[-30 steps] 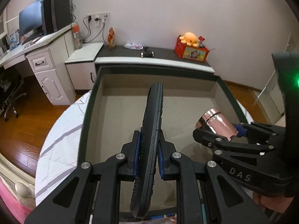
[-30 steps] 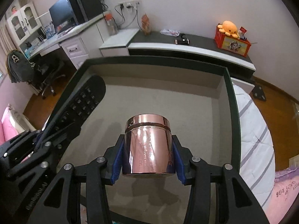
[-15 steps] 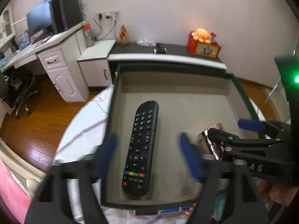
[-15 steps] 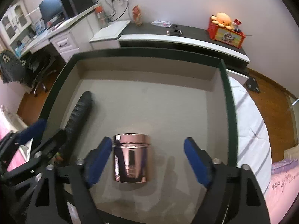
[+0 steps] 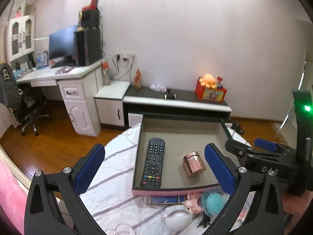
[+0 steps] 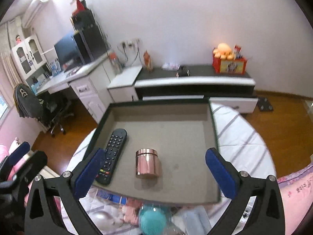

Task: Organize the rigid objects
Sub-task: 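Withdraw both tools from the tray back over the table, then grasp the white figurine with the left tool while the right tool grasps the block figure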

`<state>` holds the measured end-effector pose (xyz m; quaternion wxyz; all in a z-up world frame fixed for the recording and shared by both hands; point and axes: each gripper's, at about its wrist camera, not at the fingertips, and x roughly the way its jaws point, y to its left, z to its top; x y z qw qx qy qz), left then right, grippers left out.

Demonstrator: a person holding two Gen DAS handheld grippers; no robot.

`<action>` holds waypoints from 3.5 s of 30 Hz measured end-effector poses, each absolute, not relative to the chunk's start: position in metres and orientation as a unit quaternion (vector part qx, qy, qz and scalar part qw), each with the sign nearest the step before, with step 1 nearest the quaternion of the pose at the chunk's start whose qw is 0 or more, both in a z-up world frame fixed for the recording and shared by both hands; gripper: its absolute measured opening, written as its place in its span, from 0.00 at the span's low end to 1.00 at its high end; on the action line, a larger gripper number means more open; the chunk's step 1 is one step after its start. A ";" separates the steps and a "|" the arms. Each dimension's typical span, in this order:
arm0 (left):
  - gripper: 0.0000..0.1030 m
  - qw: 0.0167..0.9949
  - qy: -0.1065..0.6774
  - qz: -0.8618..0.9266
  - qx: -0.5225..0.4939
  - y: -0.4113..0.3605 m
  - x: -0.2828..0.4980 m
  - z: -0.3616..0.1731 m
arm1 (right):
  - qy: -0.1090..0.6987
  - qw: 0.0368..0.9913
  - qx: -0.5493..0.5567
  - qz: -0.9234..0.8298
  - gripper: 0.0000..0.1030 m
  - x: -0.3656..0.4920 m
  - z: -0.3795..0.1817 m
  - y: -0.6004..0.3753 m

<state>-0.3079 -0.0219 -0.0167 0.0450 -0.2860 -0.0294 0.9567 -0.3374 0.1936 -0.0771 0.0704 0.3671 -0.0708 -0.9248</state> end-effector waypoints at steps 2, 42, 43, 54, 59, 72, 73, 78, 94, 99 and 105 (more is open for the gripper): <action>1.00 0.042 -0.026 0.960 -0.276 -0.024 -0.290 -0.011 | -0.069 0.064 0.346 -0.934 1.00 -0.314 -0.067 0.195; 1.00 0.038 -0.045 0.971 -0.232 -0.020 -0.093 -0.033 | -0.021 0.012 0.222 -0.975 1.00 -0.067 -0.056 0.214; 1.00 0.038 -0.045 0.971 -0.233 -0.020 -0.093 -0.034 | -0.020 0.011 0.222 -0.975 1.00 -0.067 -0.056 0.214; 1.00 0.049 -0.031 0.963 -0.263 -0.012 -0.110 -0.053 | -0.020 -0.003 0.261 -0.965 1.00 -0.085 -0.078 0.228; 1.00 0.051 -0.025 0.956 -0.287 -0.007 -0.130 -0.073 | -0.020 -0.008 0.300 -0.954 1.00 -0.111 -0.105 0.238; 1.00 0.048 -0.009 0.934 -0.355 0.006 -0.214 -0.144 | -0.016 -0.010 0.397 -0.918 1.00 -0.179 -0.182 0.255; 1.00 0.045 -0.005 0.932 -0.359 0.008 -0.220 -0.148 | -0.016 -0.013 0.401 -0.916 1.00 -0.184 -0.186 0.257; 1.00 0.038 -0.007 0.928 -0.370 0.011 -0.242 -0.162 | -0.006 -0.017 0.417 -0.909 1.00 -0.202 -0.203 0.260; 0.66 0.055 -0.039 0.907 -0.415 0.010 -0.288 -0.190 | 0.015 0.012 0.431 -0.902 0.54 -0.226 -0.225 0.248; 0.53 0.071 -0.034 0.903 -0.422 0.015 -0.288 -0.191 | 0.008 0.020 0.436 -0.900 0.54 -0.223 -0.223 0.246; 0.53 0.078 -0.046 0.906 -0.414 0.008 -0.276 -0.186 | -0.017 0.044 0.442 -0.896 0.54 -0.211 -0.217 0.243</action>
